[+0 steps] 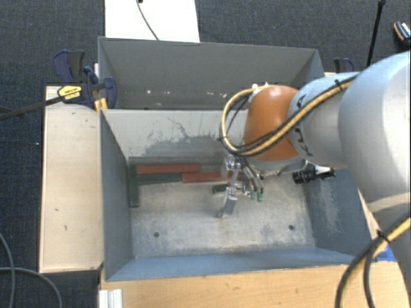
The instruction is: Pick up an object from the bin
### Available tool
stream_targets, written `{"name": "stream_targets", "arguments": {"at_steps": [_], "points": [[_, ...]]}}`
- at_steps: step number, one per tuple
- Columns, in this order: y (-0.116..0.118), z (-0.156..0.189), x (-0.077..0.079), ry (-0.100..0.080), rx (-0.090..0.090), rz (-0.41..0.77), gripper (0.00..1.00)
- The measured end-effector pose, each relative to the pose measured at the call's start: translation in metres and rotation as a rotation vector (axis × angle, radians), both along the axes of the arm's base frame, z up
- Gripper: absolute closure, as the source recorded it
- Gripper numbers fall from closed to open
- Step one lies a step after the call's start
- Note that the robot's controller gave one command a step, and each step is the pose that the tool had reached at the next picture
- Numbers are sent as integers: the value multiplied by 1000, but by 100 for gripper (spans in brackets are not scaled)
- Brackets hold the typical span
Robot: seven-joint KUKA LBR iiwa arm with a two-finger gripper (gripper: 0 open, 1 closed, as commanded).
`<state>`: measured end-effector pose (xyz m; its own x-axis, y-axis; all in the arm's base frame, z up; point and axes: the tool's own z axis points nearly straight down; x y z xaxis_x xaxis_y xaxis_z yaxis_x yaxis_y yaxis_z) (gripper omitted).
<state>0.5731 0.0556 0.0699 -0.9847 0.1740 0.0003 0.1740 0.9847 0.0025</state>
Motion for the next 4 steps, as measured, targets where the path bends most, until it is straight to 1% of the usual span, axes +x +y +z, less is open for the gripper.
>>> {"name": "stream_targets", "arguments": {"at_steps": [1, 2, 3, 4], "points": [[-2, 4, 3, -8, -2, 2, 100], [-38, 30, -33, 1, -3, -220, 100], [-36, 29, -33, 2, -3, -214, 0], [43, 19, 18, -5, 0, 2, 0]]}}
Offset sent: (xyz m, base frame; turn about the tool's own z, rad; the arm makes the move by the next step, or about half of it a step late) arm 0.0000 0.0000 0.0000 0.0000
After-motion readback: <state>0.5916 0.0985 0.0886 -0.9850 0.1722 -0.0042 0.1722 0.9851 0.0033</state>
